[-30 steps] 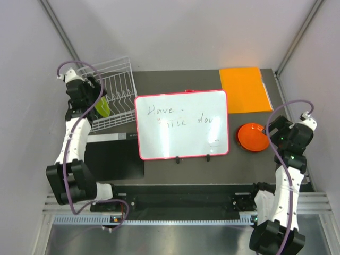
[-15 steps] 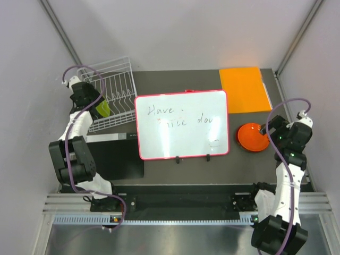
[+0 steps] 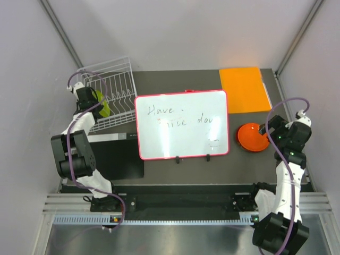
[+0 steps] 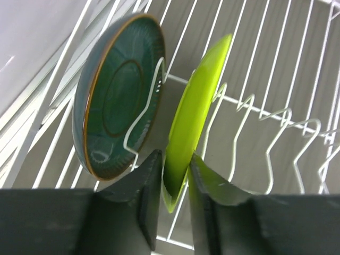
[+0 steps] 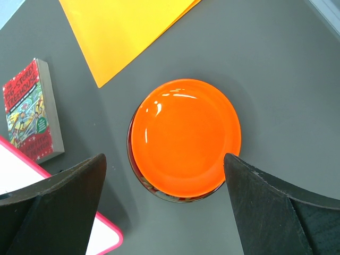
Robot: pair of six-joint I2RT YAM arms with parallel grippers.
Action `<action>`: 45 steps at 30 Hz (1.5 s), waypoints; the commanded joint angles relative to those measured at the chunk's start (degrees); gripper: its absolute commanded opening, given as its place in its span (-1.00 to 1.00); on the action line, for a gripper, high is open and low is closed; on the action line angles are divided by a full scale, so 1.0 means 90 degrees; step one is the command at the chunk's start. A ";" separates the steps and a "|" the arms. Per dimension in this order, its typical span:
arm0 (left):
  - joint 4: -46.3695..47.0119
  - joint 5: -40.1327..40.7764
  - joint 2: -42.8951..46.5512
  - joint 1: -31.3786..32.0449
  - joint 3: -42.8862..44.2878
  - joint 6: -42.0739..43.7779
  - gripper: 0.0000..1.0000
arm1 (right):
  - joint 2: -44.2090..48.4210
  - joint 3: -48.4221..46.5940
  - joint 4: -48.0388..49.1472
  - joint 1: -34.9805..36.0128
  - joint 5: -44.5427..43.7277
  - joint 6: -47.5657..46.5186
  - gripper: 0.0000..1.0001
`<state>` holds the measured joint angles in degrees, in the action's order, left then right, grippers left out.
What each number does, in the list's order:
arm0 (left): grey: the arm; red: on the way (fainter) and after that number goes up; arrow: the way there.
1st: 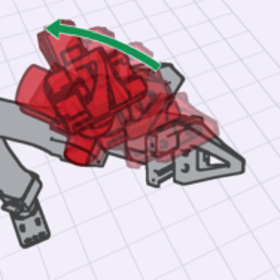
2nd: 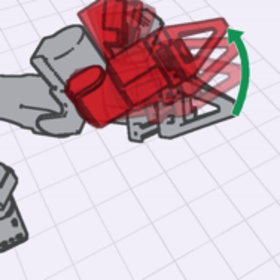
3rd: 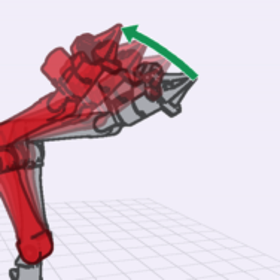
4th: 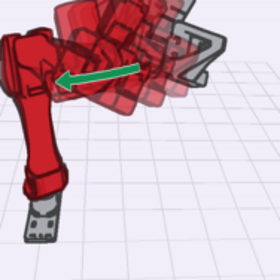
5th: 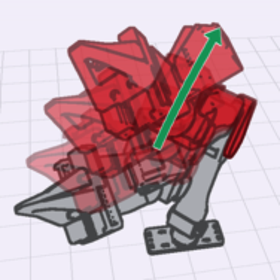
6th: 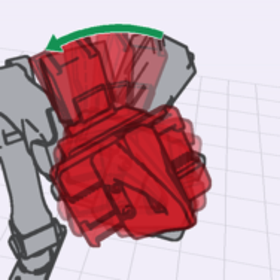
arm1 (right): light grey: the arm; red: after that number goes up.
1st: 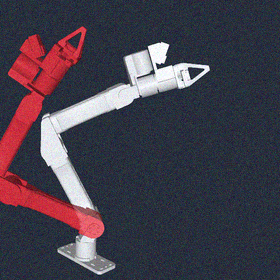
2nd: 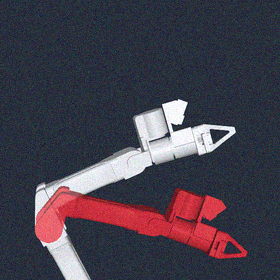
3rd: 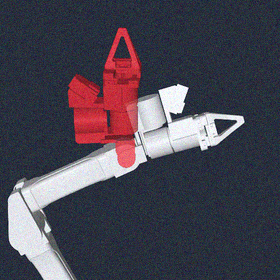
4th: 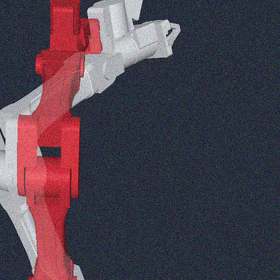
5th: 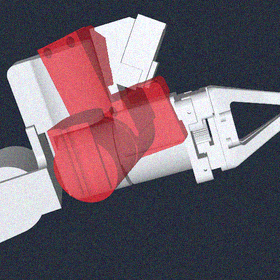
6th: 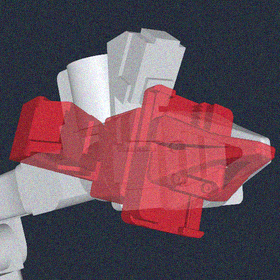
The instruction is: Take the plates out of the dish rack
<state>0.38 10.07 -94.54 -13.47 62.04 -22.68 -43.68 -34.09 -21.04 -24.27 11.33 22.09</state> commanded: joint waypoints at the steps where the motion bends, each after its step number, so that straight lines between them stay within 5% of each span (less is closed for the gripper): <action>1: 0.0407 0.0034 0.0016 0.0003 -0.0116 0.0088 -0.72 | 0.0019 0.0018 0.0277 0.0089 0.0089 -0.0042 0.82; 4: 0.0368 -0.0005 0.0123 0.0032 -0.0145 0.0137 -1.00 | 0.0010 0.0018 0.0277 0.0119 0.0069 -0.0042 0.82; 17: -0.0013 0.1254 0.0983 0.1223 0.0079 0.1473 -1.00 | 0.0204 -0.0265 -0.0221 0.0597 -0.0624 -0.0140 0.85; 28: -0.0540 0.1890 0.1979 0.2054 0.0265 0.1602 -1.00 | 0.0703 -0.0607 -0.0777 0.0734 -0.0702 -0.0100 0.86; 37: -0.1164 0.1168 0.3101 0.2181 0.0216 0.0988 -1.00 | 0.1171 -0.1027 -0.1246 0.0744 -0.0225 -0.0101 0.91; 45: -0.1410 -0.1444 0.4360 0.2258 -0.0057 -0.0204 -1.00 | 0.1338 -0.1291 -0.1052 0.0793 0.1647 0.0114 0.92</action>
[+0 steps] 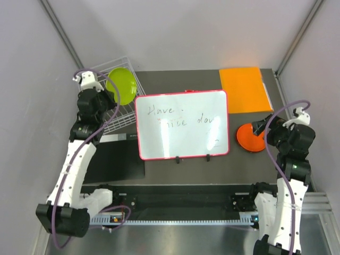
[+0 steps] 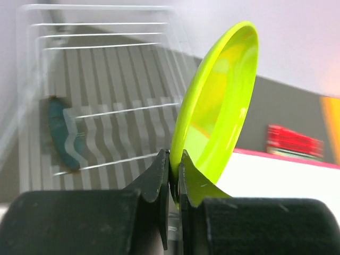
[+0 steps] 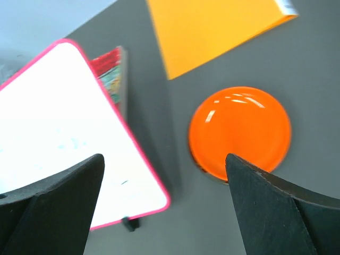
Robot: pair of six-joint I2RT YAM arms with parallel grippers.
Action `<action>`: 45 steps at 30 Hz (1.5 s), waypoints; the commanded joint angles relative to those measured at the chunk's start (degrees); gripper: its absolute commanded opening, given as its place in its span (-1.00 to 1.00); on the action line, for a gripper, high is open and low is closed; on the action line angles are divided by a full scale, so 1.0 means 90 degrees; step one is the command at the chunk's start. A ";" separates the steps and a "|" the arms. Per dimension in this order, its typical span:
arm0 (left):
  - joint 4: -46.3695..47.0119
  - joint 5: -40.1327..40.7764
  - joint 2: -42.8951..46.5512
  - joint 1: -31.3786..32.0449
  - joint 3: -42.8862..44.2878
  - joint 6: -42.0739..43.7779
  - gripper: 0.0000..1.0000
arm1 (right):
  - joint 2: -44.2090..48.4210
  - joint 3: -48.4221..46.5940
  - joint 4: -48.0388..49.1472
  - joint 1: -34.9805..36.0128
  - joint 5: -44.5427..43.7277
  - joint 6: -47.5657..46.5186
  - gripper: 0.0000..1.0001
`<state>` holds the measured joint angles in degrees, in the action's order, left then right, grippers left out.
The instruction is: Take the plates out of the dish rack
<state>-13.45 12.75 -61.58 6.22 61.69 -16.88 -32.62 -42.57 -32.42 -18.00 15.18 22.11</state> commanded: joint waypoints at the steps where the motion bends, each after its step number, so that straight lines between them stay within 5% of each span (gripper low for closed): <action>1: 0.0166 -0.1952 0.0797 0.0080 -0.0067 -0.1013 -1.00 | 0.0109 -0.0349 0.0330 0.0115 0.1378 0.0141 0.93; 12: 0.1062 -0.3946 0.1979 0.0890 -0.1550 -0.2663 -1.00 | 0.0090 0.0022 0.1404 0.0953 0.1957 0.0844 0.95; 22: 0.1972 -0.2922 0.1219 0.2648 -0.2138 -0.2734 -1.00 | -0.0749 0.0159 0.2479 0.4164 -0.0016 0.1186 0.95; 33: 0.2598 -0.2580 0.0378 0.3576 -0.2030 -0.2763 -1.00 | -0.1823 0.0286 0.3514 0.5476 -0.0661 0.1371 0.86; 38: 0.2784 -0.2589 0.0105 0.3918 -0.1933 -0.2792 -1.00 | -0.2068 0.0530 0.4159 0.5564 -0.0476 0.1567 0.45; 39: 0.2755 -0.2570 0.0075 0.3957 -0.1884 -0.2773 -1.00 | -0.2127 0.0530 0.4169 0.5574 -0.0447 0.1577 0.29; 40: 0.2745 -0.2511 0.0046 0.4006 -0.1874 -0.2753 -1.00 | -0.2127 0.0559 0.4188 0.5564 -0.0437 0.1596 -0.15; 43: 0.2706 -0.2385 0.0104 0.4016 -0.1884 -0.2655 -1.00 | -0.1943 0.0569 0.4082 0.5564 -0.0524 0.1538 -0.94; 45: 0.2706 -0.2355 0.0133 0.4016 -0.1884 -0.2538 -0.96 | -0.1719 0.0560 0.3858 0.5564 -0.0690 0.1450 -1.00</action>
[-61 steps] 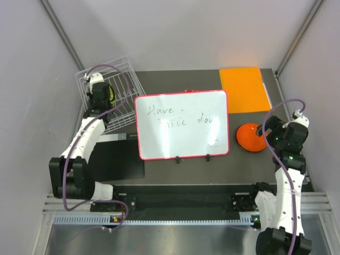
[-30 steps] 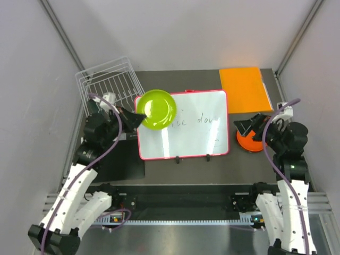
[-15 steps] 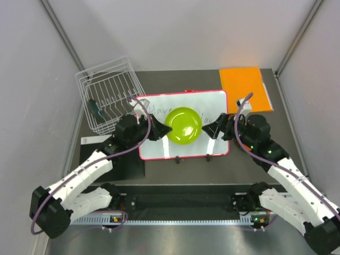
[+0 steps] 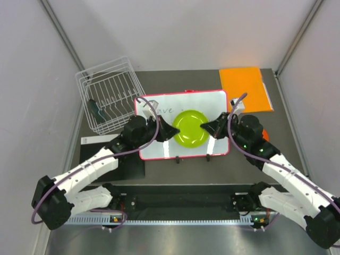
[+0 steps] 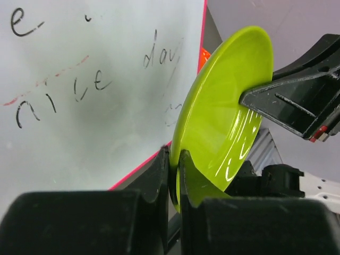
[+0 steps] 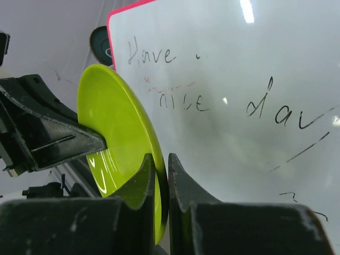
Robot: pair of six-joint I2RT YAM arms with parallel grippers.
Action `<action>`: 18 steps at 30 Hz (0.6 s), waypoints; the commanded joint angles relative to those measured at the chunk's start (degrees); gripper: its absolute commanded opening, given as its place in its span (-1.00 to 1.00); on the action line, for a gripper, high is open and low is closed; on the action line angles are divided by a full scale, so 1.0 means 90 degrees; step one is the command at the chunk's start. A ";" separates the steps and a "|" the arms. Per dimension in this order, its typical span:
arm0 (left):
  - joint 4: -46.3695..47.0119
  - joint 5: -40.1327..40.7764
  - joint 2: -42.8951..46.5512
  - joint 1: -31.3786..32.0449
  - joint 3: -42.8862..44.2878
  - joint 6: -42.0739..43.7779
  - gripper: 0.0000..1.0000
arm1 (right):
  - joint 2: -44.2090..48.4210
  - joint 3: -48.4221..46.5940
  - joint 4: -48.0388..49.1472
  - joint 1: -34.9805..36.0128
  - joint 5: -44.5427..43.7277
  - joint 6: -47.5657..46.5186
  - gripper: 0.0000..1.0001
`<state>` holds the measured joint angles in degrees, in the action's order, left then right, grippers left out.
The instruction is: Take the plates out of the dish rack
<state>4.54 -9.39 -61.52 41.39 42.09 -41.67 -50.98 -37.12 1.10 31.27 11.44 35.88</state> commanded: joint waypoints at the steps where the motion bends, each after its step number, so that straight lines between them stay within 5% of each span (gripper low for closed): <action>1: 0.0697 0.0106 0.0136 0.0109 0.0304 0.0245 -0.73 | 0.0410 -0.0084 0.0006 0.0081 -0.0391 -0.0090 -1.00; 3: 0.0668 0.0193 0.0155 0.0109 0.0324 0.0411 -0.14 | 0.0721 -0.0191 -0.0654 0.0023 -0.0937 -0.0168 -1.00; 6: 0.0171 0.0632 0.0252 0.0109 0.0519 0.0820 0.34 | 0.1257 -0.0484 -0.1651 -0.0279 -0.1924 -0.0304 -1.00; 10: -0.0346 0.1422 0.0409 0.0109 0.0802 0.1513 0.63 | 0.1836 -0.0854 -0.2639 -0.1128 -0.2667 -0.0461 -1.00; 18: -0.1284 0.3110 0.0604 0.0099 0.1378 0.2266 0.67 | 0.2003 -0.1070 -0.3521 -0.3168 -0.3205 -0.0734 -1.00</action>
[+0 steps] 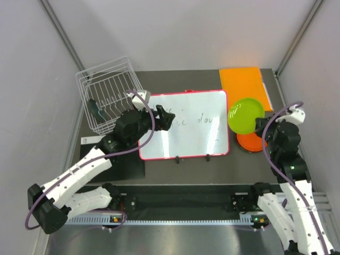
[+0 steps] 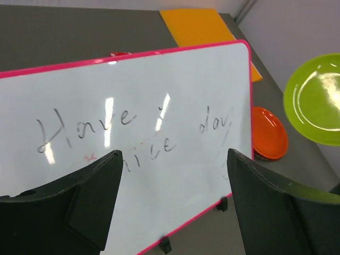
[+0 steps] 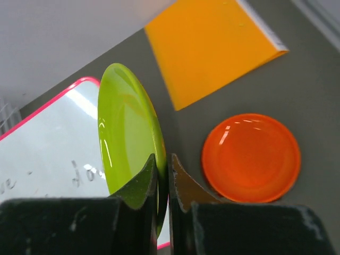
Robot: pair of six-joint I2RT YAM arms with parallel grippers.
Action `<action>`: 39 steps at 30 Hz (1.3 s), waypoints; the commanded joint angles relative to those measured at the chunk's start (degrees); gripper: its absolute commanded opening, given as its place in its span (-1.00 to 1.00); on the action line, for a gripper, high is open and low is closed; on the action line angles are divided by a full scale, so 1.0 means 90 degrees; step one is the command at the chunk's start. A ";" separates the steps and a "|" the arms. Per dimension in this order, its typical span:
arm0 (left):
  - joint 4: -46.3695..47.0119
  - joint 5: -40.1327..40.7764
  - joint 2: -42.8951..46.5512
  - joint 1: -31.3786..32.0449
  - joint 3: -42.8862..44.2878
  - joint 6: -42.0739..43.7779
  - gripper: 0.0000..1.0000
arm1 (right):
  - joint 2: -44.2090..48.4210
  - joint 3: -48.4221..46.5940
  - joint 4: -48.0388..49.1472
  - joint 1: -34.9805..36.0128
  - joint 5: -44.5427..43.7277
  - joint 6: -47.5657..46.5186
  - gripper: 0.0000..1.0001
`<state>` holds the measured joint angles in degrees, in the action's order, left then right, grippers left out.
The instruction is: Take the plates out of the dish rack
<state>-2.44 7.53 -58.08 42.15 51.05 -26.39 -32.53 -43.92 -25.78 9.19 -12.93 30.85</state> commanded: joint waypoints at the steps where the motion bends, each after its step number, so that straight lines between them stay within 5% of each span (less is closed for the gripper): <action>1: -0.0549 0.1388 0.0252 0.0004 0.0392 0.0647 0.68 | -0.0067 -0.0286 -0.0563 -0.0873 -0.0574 -0.0166 -1.00; 12: -0.0911 0.1722 0.0477 -0.0513 0.0364 0.0755 0.78 | -0.0906 0.1060 0.0373 -0.3031 0.1260 0.0049 -1.00; 32: -0.0667 -0.0084 0.0331 -0.2474 -0.0096 0.0316 0.77 | -0.1863 0.1853 0.1614 -0.3248 0.1817 0.0059 -0.94; 39: -0.0481 -0.0700 0.0233 -0.3218 -0.0232 0.0110 0.77 | -0.2117 0.1862 0.1702 -0.3267 0.1632 0.0019 -0.59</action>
<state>-10.33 5.34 -55.40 15.00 49.69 -24.08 -50.61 -26.94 -13.82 -19.44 2.07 31.20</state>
